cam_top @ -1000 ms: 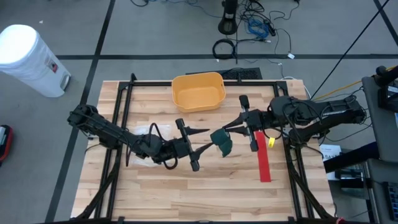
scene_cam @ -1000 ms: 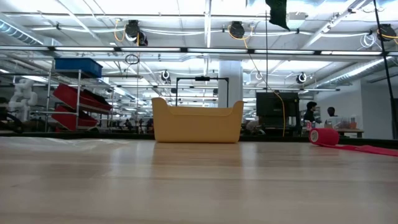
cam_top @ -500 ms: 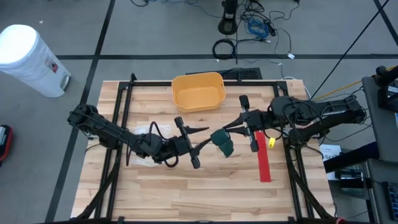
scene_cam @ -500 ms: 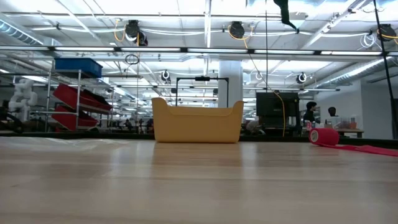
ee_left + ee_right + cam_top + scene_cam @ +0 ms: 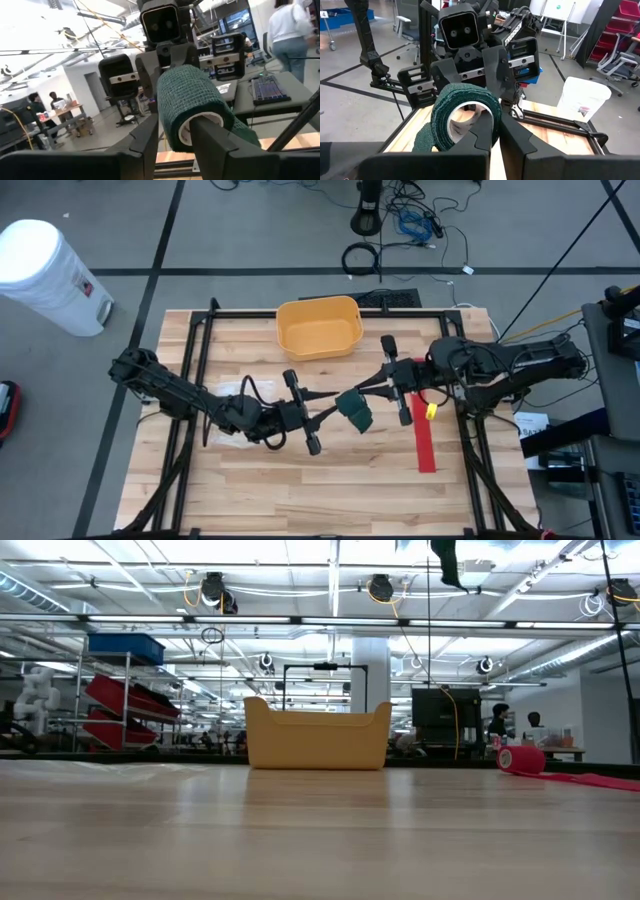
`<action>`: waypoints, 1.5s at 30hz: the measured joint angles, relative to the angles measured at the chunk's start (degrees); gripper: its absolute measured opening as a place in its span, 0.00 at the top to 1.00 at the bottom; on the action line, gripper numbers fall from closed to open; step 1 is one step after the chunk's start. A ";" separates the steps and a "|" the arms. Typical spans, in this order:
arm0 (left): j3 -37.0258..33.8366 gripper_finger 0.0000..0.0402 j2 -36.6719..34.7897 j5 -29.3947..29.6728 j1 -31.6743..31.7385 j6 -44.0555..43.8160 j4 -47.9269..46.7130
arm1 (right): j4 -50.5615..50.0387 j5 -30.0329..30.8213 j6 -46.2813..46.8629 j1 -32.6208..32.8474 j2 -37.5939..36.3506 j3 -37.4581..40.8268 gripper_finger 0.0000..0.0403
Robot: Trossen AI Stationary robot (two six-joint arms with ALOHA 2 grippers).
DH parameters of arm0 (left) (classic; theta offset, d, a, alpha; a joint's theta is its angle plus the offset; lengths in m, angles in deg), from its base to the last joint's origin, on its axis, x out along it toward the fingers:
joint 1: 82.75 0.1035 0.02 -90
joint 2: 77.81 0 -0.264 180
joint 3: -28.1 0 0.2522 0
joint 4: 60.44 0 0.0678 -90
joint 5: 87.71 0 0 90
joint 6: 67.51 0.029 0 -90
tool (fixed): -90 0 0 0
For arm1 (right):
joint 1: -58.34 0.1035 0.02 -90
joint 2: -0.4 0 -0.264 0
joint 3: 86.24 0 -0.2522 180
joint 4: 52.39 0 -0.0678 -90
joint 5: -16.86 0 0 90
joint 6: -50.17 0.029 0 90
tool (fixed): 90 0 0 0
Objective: Roll bandage
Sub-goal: Roll the green bandage
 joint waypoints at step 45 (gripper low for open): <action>6.88 0.89 -0.04 -7.82 -0.60 -8.29 -21.87 | -0.95 25.02 13.66 18.08 -1.89 18.76 0.64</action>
